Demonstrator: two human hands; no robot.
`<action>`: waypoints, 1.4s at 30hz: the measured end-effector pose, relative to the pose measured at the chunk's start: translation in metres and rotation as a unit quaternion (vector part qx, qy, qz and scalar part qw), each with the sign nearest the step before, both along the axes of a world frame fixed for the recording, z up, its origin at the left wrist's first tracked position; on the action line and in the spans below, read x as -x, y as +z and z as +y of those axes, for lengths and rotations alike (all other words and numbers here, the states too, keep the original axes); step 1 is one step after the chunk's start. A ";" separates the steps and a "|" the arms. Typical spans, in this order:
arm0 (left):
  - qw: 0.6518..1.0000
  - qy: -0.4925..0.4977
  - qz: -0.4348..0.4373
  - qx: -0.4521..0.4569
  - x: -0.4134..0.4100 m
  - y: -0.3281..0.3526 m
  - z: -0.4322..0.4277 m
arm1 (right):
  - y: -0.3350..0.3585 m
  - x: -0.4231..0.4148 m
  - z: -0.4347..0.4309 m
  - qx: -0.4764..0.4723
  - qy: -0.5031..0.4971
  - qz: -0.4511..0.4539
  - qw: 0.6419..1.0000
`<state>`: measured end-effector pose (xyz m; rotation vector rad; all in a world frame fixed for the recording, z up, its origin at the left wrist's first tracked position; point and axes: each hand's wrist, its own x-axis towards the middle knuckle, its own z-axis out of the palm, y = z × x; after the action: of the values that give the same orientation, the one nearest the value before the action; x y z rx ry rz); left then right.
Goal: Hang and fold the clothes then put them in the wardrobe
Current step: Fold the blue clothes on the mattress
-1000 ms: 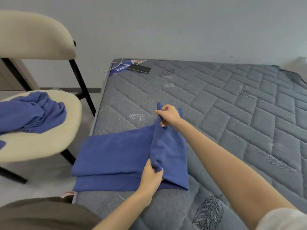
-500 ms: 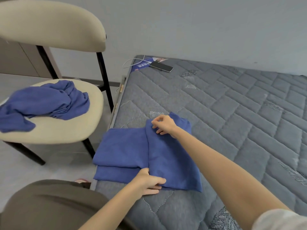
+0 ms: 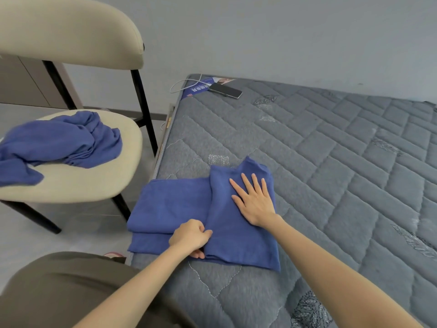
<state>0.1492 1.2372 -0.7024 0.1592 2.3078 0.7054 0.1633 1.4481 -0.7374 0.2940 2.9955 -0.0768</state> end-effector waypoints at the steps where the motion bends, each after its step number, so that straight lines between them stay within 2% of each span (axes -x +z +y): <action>1: 1.000 -0.014 0.011 0.010 -0.001 -0.001 0.000 | -0.001 -0.001 0.001 -0.016 -0.003 -0.003 1.000; 3: 0.998 -0.040 0.031 0.022 -0.002 -0.002 -0.003 | 0.001 0.001 -0.001 -0.015 -0.004 -0.003 1.000; 6: 0.999 -0.031 0.017 -0.014 0.004 0.001 -0.012 | 0.013 0.011 -0.010 0.027 -0.001 0.037 0.999; 8: 0.999 0.001 0.026 -0.037 0.015 0.005 -0.026 | 0.024 0.019 -0.020 0.047 0.016 0.071 0.996; 11: 0.993 0.057 0.098 -0.028 0.034 0.007 -0.055 | 0.036 0.035 -0.044 0.080 0.064 0.094 0.990; 15: 0.974 0.166 0.154 -0.018 0.056 -0.002 -0.096 | 0.046 0.064 -0.085 0.160 0.102 0.064 0.980; 19: 0.973 0.198 0.112 -0.030 0.065 -0.015 -0.125 | 0.044 0.094 -0.123 0.170 0.123 0.003 0.978; 22: 0.965 0.233 0.045 -0.110 0.063 -0.022 -0.133 | 0.036 0.115 -0.144 0.148 0.097 -0.057 0.983; 24: 0.955 0.246 0.037 -0.158 0.060 -0.025 -0.136 | 0.029 0.126 -0.154 0.134 0.073 -0.074 0.985; 27: 0.945 0.252 0.057 -0.202 0.058 -0.028 -0.137 | 0.022 0.138 -0.160 0.135 0.054 -0.058 0.988; 32: 0.943 0.209 0.069 -0.248 0.058 -0.030 -0.142 | 0.019 0.147 -0.161 0.203 0.042 -0.007 0.978; 35: 0.943 0.167 0.190 -0.217 0.059 -0.030 -0.143 | 0.026 0.149 -0.155 0.266 0.019 0.033 0.963; 37: 0.921 0.162 0.259 -0.240 0.058 -0.028 -0.142 | 0.032 0.150 -0.151 0.291 0.012 0.055 0.955; 38: 0.911 0.165 0.262 -0.274 0.058 -0.026 -0.142 | 0.035 0.151 -0.150 0.299 0.012 0.066 0.952; 40: 0.898 0.181 0.213 -0.339 0.055 -0.024 -0.140 | 0.041 0.152 -0.147 0.297 0.024 0.091 0.950; 42: 0.890 0.192 0.180 -0.372 0.053 -0.023 -0.139 | 0.046 0.152 -0.144 0.306 0.038 0.099 0.946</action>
<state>0.0958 1.0979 -0.7258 0.1903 2.3003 1.8896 0.0114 1.3045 -0.6914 0.1021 2.9689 -1.0573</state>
